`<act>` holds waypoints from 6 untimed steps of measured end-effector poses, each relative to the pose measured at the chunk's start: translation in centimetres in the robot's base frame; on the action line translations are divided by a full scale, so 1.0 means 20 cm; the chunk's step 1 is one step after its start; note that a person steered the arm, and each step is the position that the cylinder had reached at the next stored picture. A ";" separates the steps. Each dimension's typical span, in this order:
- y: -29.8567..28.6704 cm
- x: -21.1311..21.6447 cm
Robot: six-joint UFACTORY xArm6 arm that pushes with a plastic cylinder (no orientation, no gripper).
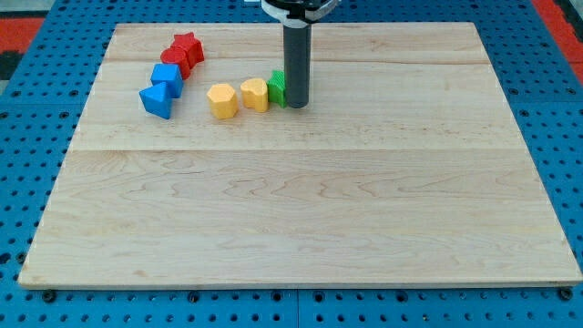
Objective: Push the yellow hexagon a bit up
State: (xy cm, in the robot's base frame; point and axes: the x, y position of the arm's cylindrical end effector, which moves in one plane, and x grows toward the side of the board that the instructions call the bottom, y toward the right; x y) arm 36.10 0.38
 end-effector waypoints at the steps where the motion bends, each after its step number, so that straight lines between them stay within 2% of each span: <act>1: 0.00 0.17; 2: -0.36 0.20; 3: -0.55 0.20; 4: -0.48 0.21; 6: -0.57 0.03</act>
